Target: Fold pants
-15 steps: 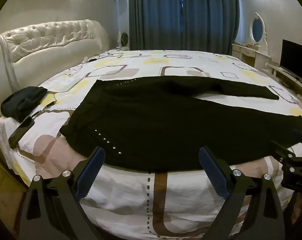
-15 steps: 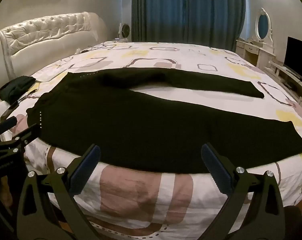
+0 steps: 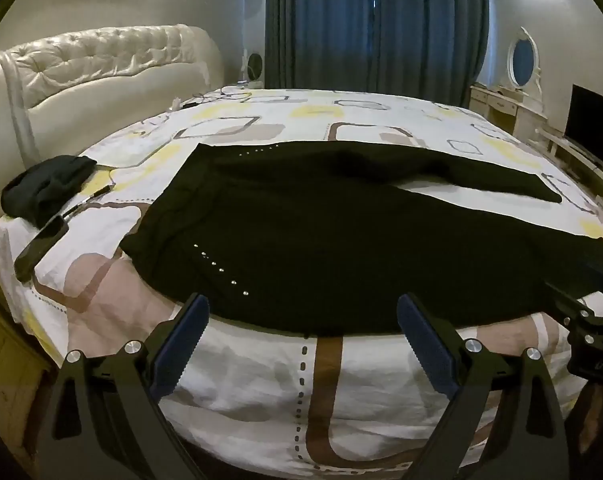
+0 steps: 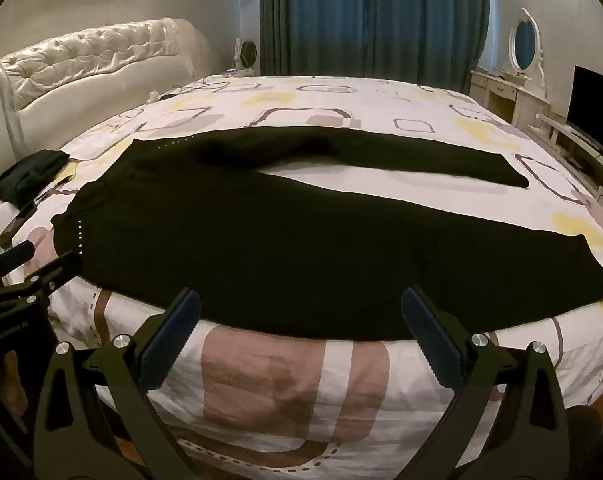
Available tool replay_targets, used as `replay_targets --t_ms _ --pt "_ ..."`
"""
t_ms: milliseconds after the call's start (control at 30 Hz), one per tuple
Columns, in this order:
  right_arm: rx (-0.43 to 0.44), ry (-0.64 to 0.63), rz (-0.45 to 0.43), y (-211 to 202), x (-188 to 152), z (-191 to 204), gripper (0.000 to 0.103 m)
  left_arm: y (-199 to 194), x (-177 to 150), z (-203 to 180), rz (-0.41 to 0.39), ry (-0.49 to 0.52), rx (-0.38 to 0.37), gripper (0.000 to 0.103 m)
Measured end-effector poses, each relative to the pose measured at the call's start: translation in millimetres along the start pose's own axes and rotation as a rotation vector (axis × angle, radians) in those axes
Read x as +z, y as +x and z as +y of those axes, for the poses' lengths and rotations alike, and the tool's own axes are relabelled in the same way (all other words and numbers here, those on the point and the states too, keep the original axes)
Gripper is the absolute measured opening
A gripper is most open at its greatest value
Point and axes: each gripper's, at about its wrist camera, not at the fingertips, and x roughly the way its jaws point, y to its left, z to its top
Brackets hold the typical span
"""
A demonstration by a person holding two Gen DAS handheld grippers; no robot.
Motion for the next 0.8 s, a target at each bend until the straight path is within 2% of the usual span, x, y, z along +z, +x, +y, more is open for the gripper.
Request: replay_targets --t_ms 300,800 --pt "-0.010 0.014 0.003 2.5 -1.1 -1.0 0.101 -1.7 0.4 -4.6 0.009 0.026 -0.003 0.094" --pt "-0.007 0.028 0.006 3.4 -2.9 -7.1 0.101 0.0 -0.8 0.1 0.028 0.007 -0.008 0.094"
